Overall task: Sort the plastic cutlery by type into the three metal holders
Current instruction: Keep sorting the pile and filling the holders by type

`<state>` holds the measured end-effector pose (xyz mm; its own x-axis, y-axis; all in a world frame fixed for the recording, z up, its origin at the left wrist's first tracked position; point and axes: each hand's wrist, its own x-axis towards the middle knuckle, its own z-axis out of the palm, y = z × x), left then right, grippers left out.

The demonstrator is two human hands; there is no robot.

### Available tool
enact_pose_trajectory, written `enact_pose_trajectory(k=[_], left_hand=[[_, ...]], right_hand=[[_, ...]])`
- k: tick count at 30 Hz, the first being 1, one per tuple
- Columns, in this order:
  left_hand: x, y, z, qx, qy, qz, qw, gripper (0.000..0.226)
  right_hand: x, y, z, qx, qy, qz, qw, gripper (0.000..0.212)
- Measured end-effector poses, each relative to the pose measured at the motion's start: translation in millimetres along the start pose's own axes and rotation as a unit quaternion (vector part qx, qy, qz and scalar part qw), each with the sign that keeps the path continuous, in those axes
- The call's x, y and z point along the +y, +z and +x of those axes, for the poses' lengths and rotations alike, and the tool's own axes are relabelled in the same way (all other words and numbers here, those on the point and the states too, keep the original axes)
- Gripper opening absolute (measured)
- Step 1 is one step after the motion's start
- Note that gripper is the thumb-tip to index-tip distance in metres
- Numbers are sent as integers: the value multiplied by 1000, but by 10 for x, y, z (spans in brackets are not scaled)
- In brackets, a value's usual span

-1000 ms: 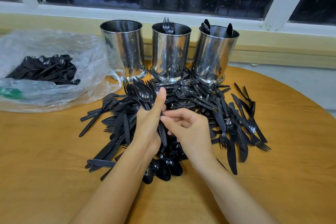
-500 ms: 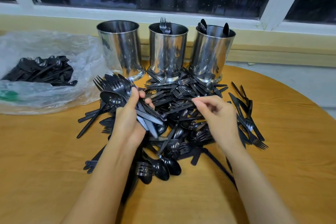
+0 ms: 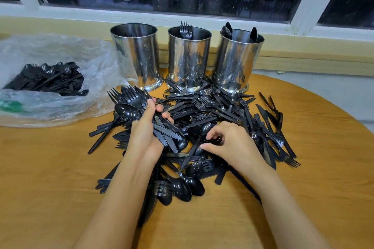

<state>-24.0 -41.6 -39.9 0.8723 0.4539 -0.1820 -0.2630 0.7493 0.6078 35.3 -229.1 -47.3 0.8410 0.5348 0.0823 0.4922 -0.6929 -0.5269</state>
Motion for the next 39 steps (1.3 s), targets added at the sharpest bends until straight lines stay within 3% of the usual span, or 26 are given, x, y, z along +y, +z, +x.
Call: enact_pose_trajectory(k=[3, 6, 9, 12, 15, 19, 23, 27, 32, 34, 36, 39], left_hand=[[-12, 10, -10, 0, -7, -4, 1000, 18], [-17, 27, -28, -3, -13, -7, 1000, 16], [-29, 64, -62, -4, -27, -2, 1000, 15], [-46, 99, -92, -8, -48, 8, 999, 20], [-69, 139, -119, -20, -81, 38, 996, 32], [-87, 165, -169, -40, -85, 66, 993, 24], [-105, 200, -196, -59, -93, 102, 989, 37], [-136, 199, -196, -75, -97, 126, 984, 52], [-157, 151, -180, -106, -100, 248, 958, 78], [-166, 137, -176, -129, -104, 240, 956, 71], [-173, 140, -192, -147, -115, 206, 961, 44], [-183, 154, -217, -129, -117, 211, 962, 27]], right_hand=[[-10, -4, -1, 41, -26, -5, 999, 9], [-30, -48, -13, 141, -71, 45, 986, 8], [-100, -146, -52, 238, -75, 223, 942, 10], [-158, -243, -66, 281, -46, 385, 878, 16], [-201, -304, -62, 275, -7, 474, 836, 23], [-279, -394, -8, 183, -2, 535, 825, 18], [-398, -551, 84, 71, -16, 532, 844, 9], [-552, -681, 261, 67, -13, 393, 917, 22], [-812, -586, 519, 25, -78, 267, 960, 13], [-892, -503, 582, 7, -88, 229, 969, 12], [-943, -436, 605, 0, -95, 203, 975, 14], [-977, -403, 588, -9, -109, 173, 979, 12]])
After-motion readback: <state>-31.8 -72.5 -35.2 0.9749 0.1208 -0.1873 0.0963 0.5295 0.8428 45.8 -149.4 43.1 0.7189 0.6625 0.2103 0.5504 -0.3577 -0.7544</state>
